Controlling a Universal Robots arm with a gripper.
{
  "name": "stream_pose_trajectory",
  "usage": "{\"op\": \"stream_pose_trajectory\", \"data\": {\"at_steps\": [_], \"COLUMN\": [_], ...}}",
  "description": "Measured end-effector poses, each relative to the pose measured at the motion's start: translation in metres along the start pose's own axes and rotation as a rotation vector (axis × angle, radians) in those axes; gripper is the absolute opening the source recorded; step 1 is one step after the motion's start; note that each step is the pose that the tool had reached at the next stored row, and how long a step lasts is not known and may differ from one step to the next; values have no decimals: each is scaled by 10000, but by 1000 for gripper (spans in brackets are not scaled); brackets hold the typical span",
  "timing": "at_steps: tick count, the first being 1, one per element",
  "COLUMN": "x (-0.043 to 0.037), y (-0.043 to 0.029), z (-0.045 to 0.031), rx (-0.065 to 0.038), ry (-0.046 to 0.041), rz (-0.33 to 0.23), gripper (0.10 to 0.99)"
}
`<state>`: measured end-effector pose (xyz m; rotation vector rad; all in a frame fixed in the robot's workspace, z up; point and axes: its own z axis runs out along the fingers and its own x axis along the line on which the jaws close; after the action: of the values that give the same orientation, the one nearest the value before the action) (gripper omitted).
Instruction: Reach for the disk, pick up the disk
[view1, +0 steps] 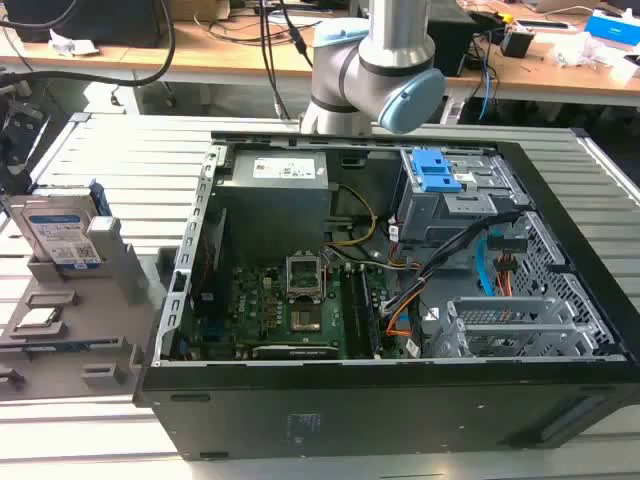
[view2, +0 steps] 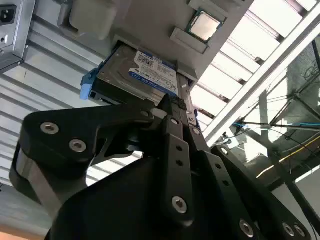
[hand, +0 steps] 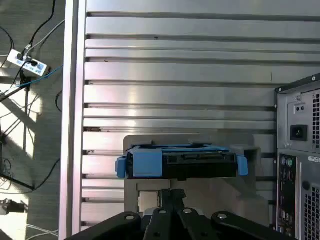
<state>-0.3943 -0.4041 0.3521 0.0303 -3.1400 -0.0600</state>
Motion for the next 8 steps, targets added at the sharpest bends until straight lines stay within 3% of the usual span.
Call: {"op": "stream_pose_trajectory", "data": {"at_steps": [2,4,8], "x": [1,0,0], "y": [0,0,0], "z": [0,0,0], "rx": [0,1,1], "ry": [14,42,64], "rz": [-352,-1085,-1697], "gripper": [106,106,106]}}
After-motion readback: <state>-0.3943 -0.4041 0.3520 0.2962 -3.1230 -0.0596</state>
